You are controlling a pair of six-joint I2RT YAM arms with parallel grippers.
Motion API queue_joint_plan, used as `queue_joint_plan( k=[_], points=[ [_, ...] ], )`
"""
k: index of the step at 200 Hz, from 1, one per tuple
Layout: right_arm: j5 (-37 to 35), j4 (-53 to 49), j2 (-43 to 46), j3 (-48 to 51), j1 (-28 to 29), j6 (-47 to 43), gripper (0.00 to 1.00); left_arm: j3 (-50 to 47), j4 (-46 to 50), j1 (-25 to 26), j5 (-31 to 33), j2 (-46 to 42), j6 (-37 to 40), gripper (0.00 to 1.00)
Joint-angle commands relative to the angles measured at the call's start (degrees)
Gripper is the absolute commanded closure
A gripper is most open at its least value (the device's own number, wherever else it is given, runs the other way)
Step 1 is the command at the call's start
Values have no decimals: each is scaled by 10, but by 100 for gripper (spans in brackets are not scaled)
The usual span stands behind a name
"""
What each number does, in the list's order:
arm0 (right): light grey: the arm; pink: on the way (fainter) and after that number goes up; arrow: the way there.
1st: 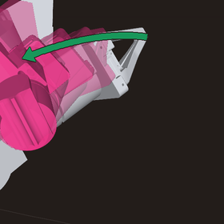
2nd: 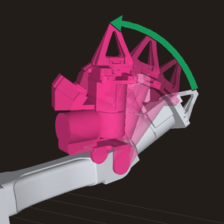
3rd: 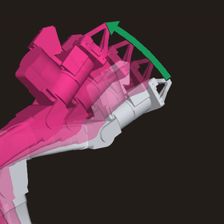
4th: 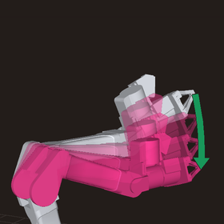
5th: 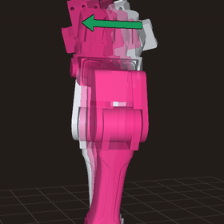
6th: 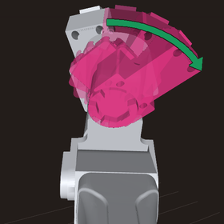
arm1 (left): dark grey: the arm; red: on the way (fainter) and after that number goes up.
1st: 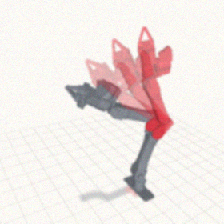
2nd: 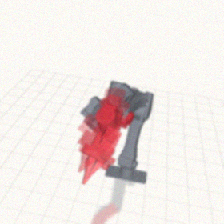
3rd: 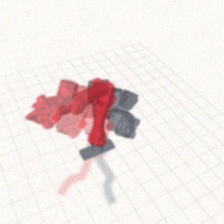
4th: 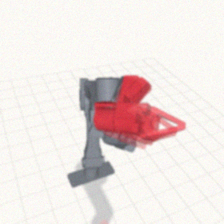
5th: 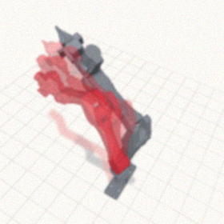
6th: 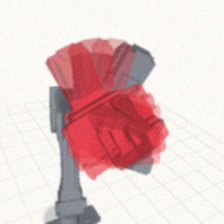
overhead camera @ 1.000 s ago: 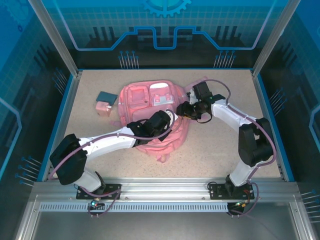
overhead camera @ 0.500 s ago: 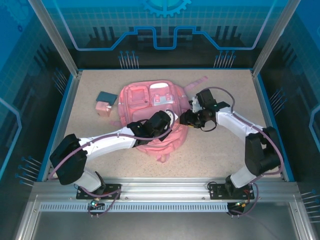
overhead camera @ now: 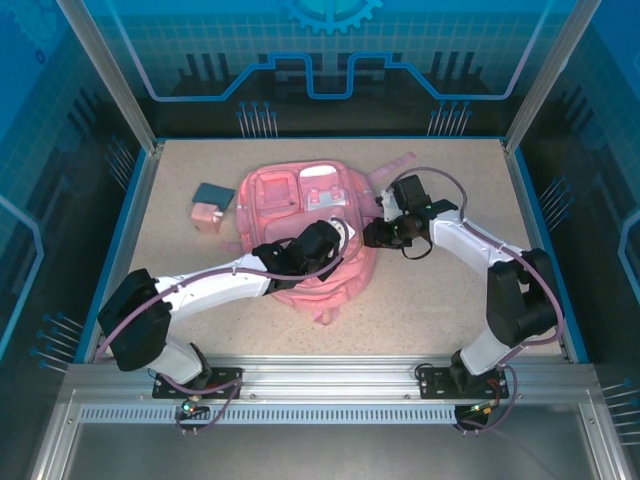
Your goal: Pack the student bag
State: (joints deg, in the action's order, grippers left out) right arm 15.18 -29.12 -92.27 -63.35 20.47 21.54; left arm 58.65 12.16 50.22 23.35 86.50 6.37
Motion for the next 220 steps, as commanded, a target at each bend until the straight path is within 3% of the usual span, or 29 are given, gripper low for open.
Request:
queue_joint_plan(
  k=[1, 34, 68, 127, 183, 220],
  points=[
    [-15, 1, -9, -15, 2, -80, 62, -4, -9, 4, 14, -29, -9, 94],
    [16, -16, -13, -28, 19, -144, 52, -26, 7, 4, 24, -58, -24, 96],
    [71, -2, -11, -23, 31, -205, 52, -59, -16, 4, 25, -104, -5, 96],
    [187, -9, -9, -23, 36, -291, 65, -88, -44, 2, 18, -167, 33, 97],
    [163, 12, 20, -2, 38, -267, 95, -81, -43, 1, 33, -157, 23, 99],
    [143, 3, 74, 13, 50, -220, 100, -67, -45, 1, 38, -129, -3, 99]
  ],
)
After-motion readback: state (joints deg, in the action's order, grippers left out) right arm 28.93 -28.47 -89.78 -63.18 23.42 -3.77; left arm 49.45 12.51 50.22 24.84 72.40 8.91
